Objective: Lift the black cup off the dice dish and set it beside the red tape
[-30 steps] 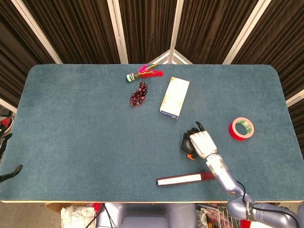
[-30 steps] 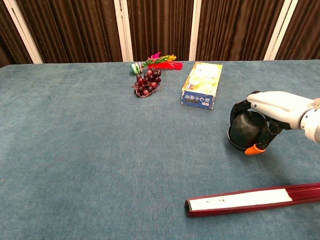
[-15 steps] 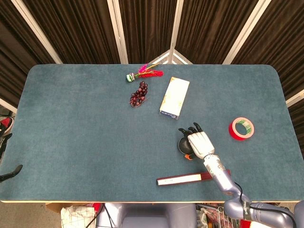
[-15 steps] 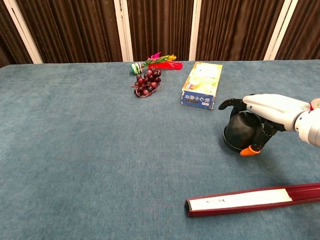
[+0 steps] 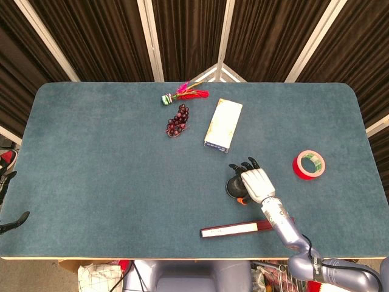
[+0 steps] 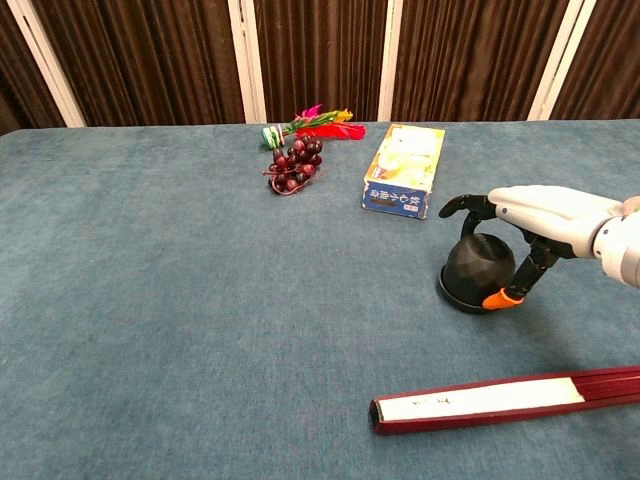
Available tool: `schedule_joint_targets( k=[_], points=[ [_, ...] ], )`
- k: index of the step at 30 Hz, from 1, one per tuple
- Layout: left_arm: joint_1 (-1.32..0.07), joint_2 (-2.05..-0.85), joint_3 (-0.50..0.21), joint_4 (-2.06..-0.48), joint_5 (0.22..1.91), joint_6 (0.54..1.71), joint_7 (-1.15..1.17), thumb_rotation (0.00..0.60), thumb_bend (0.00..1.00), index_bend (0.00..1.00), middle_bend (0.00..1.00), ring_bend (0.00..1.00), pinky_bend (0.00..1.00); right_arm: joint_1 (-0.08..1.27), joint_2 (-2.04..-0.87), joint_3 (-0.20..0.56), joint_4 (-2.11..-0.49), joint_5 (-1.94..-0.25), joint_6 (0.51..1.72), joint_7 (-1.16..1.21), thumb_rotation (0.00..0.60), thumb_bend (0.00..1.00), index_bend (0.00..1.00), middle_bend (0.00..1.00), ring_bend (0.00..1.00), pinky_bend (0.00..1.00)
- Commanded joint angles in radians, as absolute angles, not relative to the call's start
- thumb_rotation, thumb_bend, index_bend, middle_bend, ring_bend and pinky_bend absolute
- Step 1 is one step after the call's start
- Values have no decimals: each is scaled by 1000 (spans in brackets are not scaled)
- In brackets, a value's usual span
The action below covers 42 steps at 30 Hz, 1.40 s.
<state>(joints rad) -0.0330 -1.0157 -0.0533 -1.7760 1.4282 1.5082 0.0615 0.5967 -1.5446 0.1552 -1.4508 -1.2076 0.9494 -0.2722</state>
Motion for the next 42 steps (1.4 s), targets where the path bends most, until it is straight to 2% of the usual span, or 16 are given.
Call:
schedule_joint_targets(
  k=[1, 4, 9, 12, 20, 28, 34, 42],
  points=[
    [-33, -1016, -53, -1776, 1428, 1507, 63, 600, 311, 120, 0, 0, 88, 597, -1542, 155, -1452, -1205, 952, -272, 600, 93, 141, 320, 159, 0],
    [-34, -1017, -52, -1776, 1430, 1507, 65, 600, 311, 120, 0, 0, 88, 598, -1540, 153, -1450, -1202, 954, -276, 600, 93, 174, 347, 161, 0],
    [-32, -1017, -52, -1777, 1430, 1510, 66, 600, 311, 120, 0, 0, 88, 599, -1550, 152, -1440, -1221, 980, -274, 600, 92, 302, 500, 234, 0],
    [-33, -1017, -53, -1776, 1429, 1510, 66, 600, 311, 120, 0, 0, 88, 597, -1553, 152, -1443, -1237, 996, -261, 600, 113, 344, 545, 264, 0],
    [-33, -1017, -52, -1777, 1429, 1508, 67, 600, 311, 121, 0, 0, 88, 596, -1525, 170, -1495, -1271, 1035, -222, 600, 126, 354, 555, 273, 0],
    [-32, -1015, -53, -1776, 1427, 1510, 62, 600, 311, 121, 0, 0, 88, 594, -1449, 197, -1525, -1232, 1030, -216, 600, 126, 354, 555, 273, 0],
    [-33, -1020, -50, -1779, 1432, 1508, 76, 600, 311, 121, 0, 0, 88, 589, -1406, 190, -1532, -1205, 1001, -198, 600, 126, 354, 555, 273, 0],
    [-32, -1022, -50, -1782, 1431, 1510, 82, 600, 311, 121, 0, 0, 88, 610, -1365, 159, -1541, -1127, 894, -228, 600, 126, 354, 555, 273, 0]
  ],
)
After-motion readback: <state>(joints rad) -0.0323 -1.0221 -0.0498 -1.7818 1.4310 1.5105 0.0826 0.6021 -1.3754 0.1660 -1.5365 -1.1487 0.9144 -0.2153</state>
